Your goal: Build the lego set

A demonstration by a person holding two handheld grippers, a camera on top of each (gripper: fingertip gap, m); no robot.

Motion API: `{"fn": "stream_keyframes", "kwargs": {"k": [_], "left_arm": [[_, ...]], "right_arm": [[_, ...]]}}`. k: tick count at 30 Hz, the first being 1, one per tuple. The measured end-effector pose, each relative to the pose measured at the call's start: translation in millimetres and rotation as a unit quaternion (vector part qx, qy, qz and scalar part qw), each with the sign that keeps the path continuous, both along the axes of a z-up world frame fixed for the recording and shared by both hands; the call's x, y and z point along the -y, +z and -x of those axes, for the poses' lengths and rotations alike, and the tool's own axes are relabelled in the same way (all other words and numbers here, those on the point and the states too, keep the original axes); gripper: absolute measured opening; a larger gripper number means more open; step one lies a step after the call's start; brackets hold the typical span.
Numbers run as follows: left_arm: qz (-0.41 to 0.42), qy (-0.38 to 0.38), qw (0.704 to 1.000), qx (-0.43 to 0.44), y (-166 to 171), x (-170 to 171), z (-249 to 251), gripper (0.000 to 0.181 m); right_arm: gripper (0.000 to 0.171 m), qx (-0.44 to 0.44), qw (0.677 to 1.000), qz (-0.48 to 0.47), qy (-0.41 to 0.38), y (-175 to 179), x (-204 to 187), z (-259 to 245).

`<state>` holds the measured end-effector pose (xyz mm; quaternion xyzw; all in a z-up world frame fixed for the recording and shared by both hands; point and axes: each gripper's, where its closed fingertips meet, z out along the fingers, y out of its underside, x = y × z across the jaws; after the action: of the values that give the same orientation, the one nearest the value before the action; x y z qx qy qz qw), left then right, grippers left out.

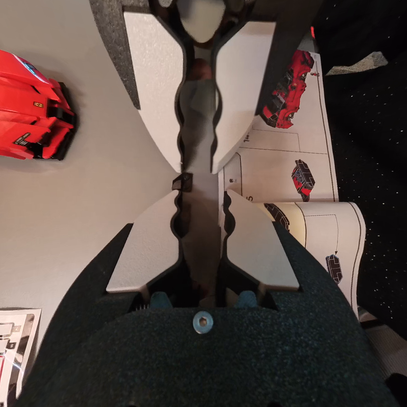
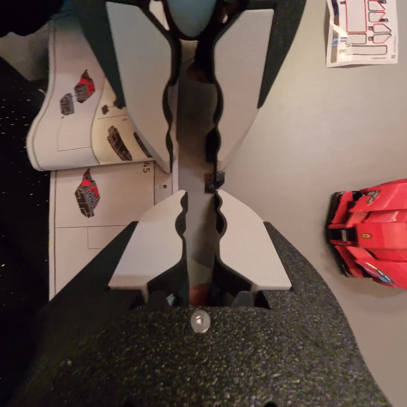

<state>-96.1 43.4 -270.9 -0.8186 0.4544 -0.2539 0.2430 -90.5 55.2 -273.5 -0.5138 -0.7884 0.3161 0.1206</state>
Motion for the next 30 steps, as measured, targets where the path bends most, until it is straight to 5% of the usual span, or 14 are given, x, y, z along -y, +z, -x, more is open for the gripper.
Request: {"fn": "stream_keyframes", "kwargs": {"k": [30], "left_arm": [[-0.008,-0.005,1.000,0.003,3.5,-0.5,-2.1,0.043]], "right_arm": [[0.009,-0.010,0.999,-0.011,-0.046,-1.8,-4.6,5.5]]}}
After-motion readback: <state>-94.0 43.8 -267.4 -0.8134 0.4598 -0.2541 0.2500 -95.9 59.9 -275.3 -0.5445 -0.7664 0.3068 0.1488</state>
